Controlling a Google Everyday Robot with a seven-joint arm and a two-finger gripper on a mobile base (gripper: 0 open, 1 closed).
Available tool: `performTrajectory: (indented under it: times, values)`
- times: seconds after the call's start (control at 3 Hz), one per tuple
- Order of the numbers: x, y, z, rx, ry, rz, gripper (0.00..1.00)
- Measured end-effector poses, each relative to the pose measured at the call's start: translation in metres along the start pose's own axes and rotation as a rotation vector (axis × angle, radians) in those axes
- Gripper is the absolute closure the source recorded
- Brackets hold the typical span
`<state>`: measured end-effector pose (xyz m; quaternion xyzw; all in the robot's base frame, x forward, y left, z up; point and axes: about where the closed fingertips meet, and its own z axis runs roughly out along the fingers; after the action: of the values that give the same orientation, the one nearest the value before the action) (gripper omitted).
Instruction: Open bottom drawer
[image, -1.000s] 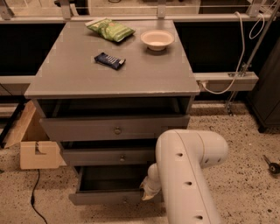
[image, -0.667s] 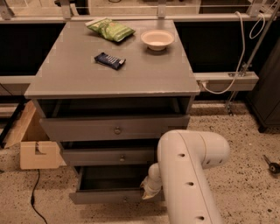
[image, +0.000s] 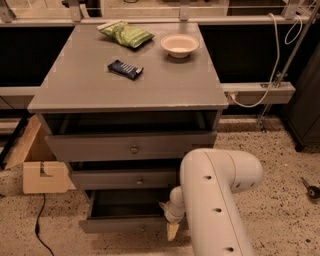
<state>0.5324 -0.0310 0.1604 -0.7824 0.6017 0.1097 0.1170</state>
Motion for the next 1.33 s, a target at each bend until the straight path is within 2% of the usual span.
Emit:
performTrajectory:
  times: [0.33,0.67,1.0,1.33]
  values:
    - [-0.004,0.004,0.002,-0.014,-0.038,0.015,0.0]
    - [-0.012,0.017,0.005,-0.03,-0.145,0.079,0.0]
    - [-0.018,0.031,0.004,-0.037,-0.197,0.153,0.16]
    - [-0.021,0.049,0.009,-0.059,-0.201,0.232,0.39]
